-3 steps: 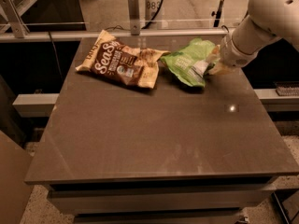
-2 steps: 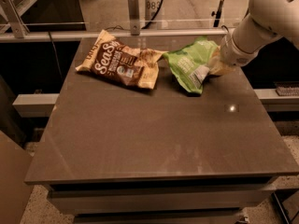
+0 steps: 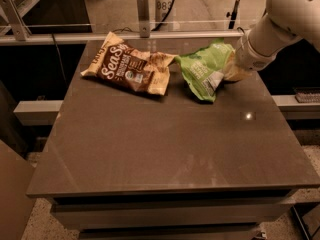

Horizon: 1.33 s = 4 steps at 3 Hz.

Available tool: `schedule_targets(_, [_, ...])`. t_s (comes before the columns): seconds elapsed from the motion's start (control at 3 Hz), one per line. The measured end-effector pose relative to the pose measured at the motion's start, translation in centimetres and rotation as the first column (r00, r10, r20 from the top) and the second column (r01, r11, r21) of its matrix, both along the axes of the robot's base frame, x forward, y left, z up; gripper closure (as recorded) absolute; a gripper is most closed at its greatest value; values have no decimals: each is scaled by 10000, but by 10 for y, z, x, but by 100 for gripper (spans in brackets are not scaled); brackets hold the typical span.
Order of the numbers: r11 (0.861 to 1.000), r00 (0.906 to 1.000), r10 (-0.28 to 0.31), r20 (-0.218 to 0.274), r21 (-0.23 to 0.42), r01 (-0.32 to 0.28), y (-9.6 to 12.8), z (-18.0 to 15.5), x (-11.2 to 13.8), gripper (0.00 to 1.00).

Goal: Pick green rice chip bag

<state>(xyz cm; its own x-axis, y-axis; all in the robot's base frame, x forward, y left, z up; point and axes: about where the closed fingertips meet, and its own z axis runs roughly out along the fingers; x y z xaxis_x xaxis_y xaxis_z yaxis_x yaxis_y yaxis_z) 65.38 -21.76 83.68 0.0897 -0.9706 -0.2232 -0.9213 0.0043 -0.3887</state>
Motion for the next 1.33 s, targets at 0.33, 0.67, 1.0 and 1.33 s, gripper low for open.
schedule_targets(0.33, [9972, 9996, 183, 225, 721, -198, 14, 14, -3, 100])
schedule_targets(0.67, [9915, 9989, -121, 450, 1298, 61, 20, 52, -6, 100])
schedule_targets(1.0, [9897, 9949, -273, 967, 1423, 133, 25, 99, -7, 100])
schedule_targets(1.33, [9903, 9886, -231, 1487, 1391, 22, 33, 133, -9, 100])
